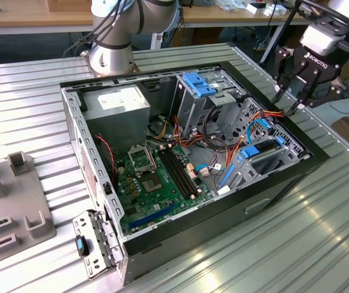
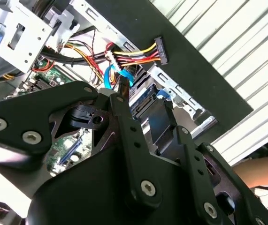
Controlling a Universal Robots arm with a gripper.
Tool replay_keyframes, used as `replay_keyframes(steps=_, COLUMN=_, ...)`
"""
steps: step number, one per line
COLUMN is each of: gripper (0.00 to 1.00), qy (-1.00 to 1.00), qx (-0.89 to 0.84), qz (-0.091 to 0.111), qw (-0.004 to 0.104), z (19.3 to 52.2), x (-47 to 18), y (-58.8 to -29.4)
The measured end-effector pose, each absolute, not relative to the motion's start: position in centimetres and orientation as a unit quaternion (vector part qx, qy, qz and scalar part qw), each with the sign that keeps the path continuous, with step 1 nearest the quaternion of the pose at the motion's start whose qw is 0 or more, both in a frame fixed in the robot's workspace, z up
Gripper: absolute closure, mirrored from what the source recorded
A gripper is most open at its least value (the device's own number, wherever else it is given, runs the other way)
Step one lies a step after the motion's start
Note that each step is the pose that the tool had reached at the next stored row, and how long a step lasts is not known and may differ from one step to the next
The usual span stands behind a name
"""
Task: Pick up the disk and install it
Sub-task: 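Insert the first disk wire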
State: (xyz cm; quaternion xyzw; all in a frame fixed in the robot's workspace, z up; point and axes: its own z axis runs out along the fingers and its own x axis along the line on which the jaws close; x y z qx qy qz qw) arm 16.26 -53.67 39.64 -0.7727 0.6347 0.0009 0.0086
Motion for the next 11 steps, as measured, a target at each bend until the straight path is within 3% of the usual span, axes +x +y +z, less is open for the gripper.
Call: replay_keyframes(steps=11, gripper=0.56, qy=0.567, qx=-0.824, qz=0.002, qw=0.008, z=39.38, x=17.23, y=-53.67)
